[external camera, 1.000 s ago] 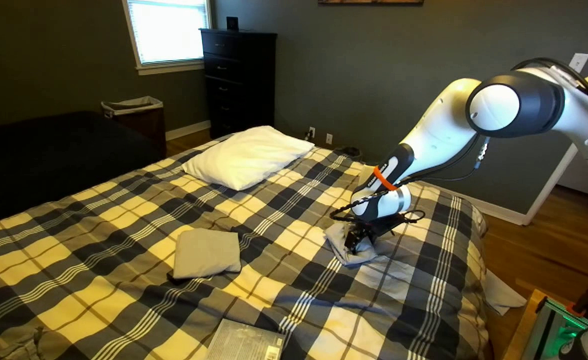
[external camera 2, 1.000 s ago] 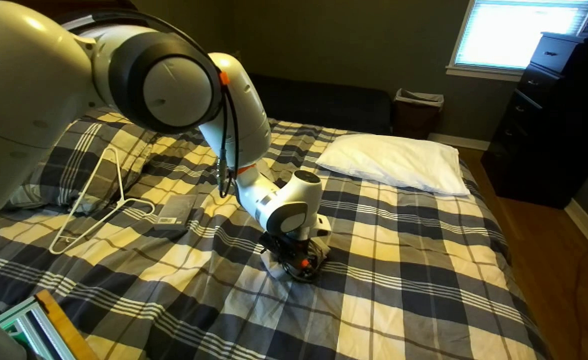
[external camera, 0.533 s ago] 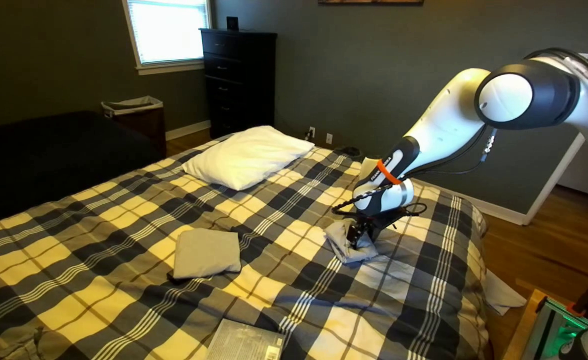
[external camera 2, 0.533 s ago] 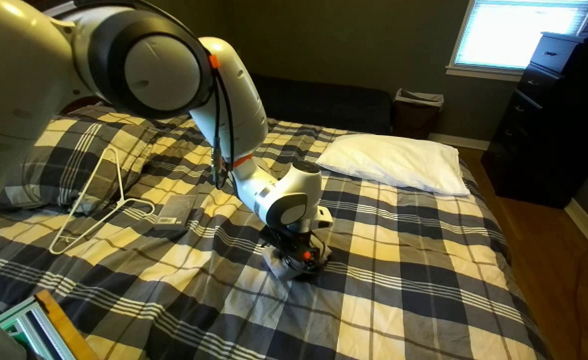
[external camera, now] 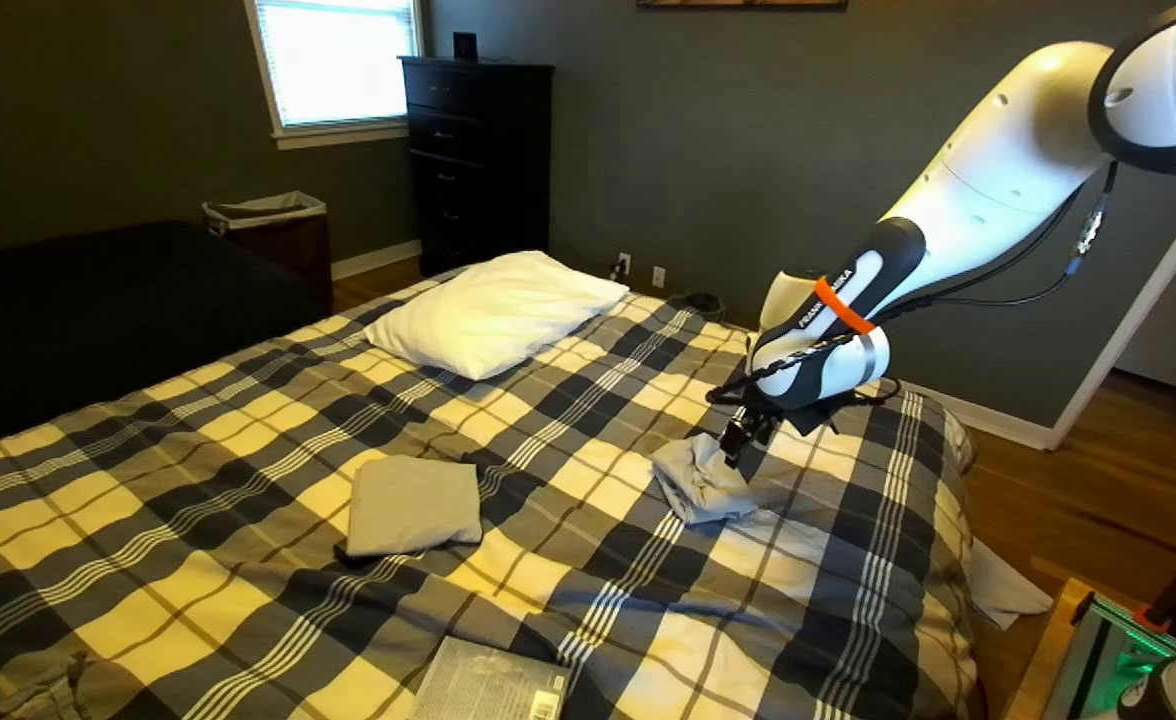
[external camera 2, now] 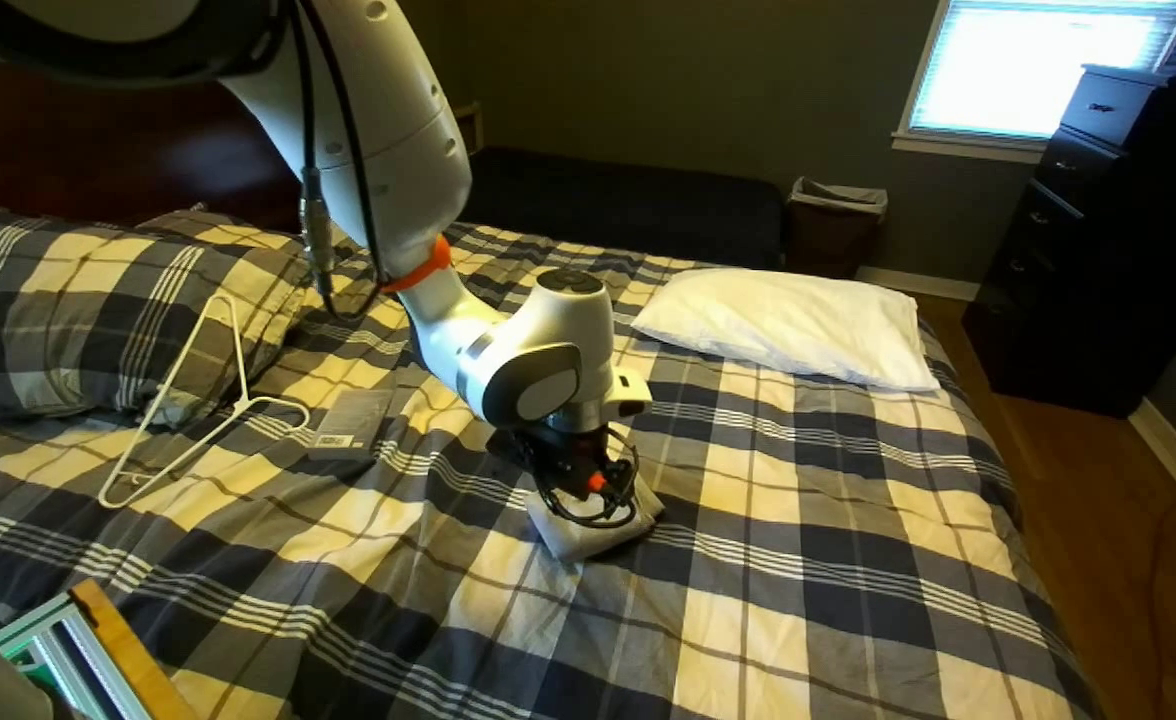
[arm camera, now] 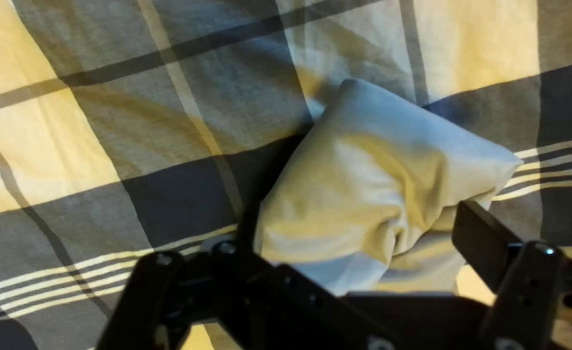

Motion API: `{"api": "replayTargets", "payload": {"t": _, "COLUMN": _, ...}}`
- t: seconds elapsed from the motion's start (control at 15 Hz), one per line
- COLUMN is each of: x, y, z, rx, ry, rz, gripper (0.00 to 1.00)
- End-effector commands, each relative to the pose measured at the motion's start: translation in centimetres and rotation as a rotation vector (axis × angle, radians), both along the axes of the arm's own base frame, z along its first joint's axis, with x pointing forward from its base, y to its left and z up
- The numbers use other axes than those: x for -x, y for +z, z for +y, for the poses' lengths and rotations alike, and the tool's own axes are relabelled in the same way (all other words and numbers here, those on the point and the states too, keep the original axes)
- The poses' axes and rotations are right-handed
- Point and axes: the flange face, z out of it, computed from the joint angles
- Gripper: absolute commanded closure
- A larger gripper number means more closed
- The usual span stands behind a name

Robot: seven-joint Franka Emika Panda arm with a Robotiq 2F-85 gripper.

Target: Fold the towel on the bed

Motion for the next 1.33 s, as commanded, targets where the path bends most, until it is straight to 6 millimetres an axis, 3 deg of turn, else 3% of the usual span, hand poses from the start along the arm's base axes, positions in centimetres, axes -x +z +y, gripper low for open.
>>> {"api": "replayTargets", "payload": {"t": 0.0, "x": -0.4, "y": 0.3, "z": -0.1, "rx": -0.030, "ry": 0.044, "rz": -0.091, "gripper": 0.00}}
{"api": "replayTargets", "payload": {"t": 0.2, "x": -2.0, "y": -0.3, "z": -0.6, "rx": -0.094, "ry": 0.053, "rz": -0.165, "gripper": 0.00}}
{"api": "replayTargets", "payload": {"t": 0.73, "x": -5.5, "y": -5.0, "z": -1.6, "rx": -0.270, "ry": 0.062, "rz": -0.176, "gripper": 0.00}}
{"api": "replayTargets", "payload": {"t": 1.27, "x": -9.6, "y": -9.8, "z": -0.3, "rx": -0.314, "ry": 0.084, "rz": -0.066, "gripper": 0.00}}
